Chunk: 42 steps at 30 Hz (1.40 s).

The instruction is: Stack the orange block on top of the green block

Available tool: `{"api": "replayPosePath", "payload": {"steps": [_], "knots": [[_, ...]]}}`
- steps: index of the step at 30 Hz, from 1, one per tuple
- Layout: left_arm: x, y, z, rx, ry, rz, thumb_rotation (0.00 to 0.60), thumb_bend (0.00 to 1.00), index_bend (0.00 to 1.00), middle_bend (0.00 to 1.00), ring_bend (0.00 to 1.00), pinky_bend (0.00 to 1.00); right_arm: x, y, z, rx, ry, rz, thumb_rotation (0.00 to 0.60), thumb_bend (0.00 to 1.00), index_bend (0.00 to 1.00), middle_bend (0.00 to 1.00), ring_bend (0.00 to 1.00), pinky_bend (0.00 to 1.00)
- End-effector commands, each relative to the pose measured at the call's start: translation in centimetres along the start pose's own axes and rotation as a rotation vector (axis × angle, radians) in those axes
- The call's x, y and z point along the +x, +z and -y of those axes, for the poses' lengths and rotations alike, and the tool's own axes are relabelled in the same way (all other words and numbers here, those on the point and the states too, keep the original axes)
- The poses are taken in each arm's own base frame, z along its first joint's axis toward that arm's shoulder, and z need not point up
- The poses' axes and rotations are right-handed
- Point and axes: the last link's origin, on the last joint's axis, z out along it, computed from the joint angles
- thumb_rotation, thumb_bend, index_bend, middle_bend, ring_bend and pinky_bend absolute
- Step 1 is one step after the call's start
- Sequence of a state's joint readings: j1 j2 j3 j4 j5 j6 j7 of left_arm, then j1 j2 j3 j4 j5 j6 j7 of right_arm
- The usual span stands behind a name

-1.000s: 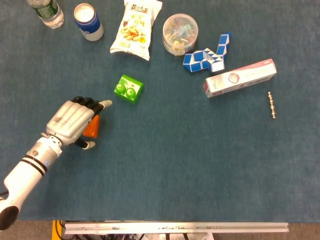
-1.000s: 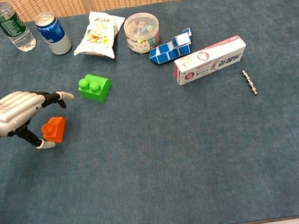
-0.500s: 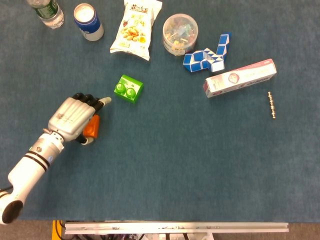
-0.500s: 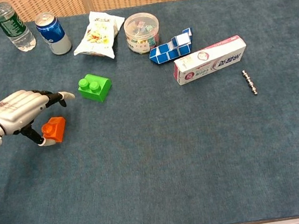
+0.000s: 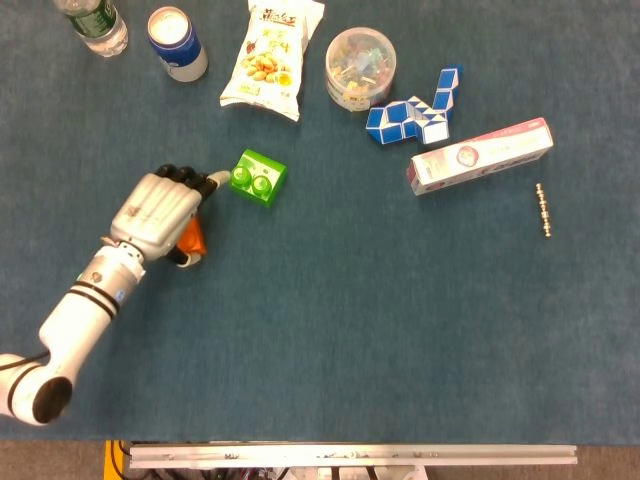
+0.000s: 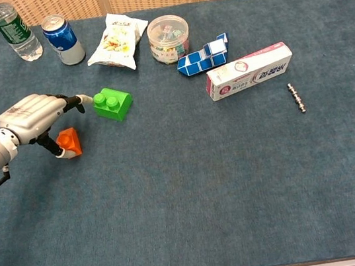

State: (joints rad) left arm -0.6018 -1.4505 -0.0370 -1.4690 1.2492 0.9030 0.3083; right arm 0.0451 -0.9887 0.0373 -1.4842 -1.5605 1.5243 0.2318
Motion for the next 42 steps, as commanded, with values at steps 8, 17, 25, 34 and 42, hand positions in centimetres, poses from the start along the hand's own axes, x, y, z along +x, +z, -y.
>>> {"api": "replayPosePath", "payload": {"steps": [8, 17, 25, 34, 42], "knots": [[1.0, 0.8, -0.6, 0.018, -0.026, -0.021, 0.6, 0.05, 0.11, 0.25, 0.19, 0.2, -0.1, 0.0, -0.1, -0.002, 0.005, -0.002, 0.6, 0.42, 0.59, 0.56, 0.5, 0.6], [1.5, -2.7, 0.6, -0.014, 0.08, 0.072, 0.6, 0.05, 0.16, 0.25, 0.19, 0.2, -0.2, 0.1, 0.0, 0.007, 0.008, 0.002, 0.6, 0.42, 0.59, 0.56, 0.5, 0.6], [1.7, -3.3, 1.0, -0.075, 0.124, 0.094, 0.6, 0.11, 0.19, 0.25, 0.19, 0.19, -0.2, 0.1, 0.2, 0.012, 0.008, 0.002, 0.6, 0.42, 0.59, 0.56, 0.5, 0.6], [1.5, -2.0, 0.9, -0.133, 0.153, 0.105, 0.6, 0.13, 0.19, 0.25, 0.18, 0.19, -0.2, 0.0, 0.3, 0.006, 0.003, 0.002, 0.6, 0.42, 0.59, 0.56, 0.5, 0.6], [1.2, -2.0, 1.6, -0.123, 0.172, 0.135, 0.6, 0.13, 0.2, 0.25, 0.18, 0.19, -0.2, 0.0, 0.3, 0.005, 0.0, 0.002, 0.6, 0.42, 0.59, 0.56, 0.5, 0.6]]}}
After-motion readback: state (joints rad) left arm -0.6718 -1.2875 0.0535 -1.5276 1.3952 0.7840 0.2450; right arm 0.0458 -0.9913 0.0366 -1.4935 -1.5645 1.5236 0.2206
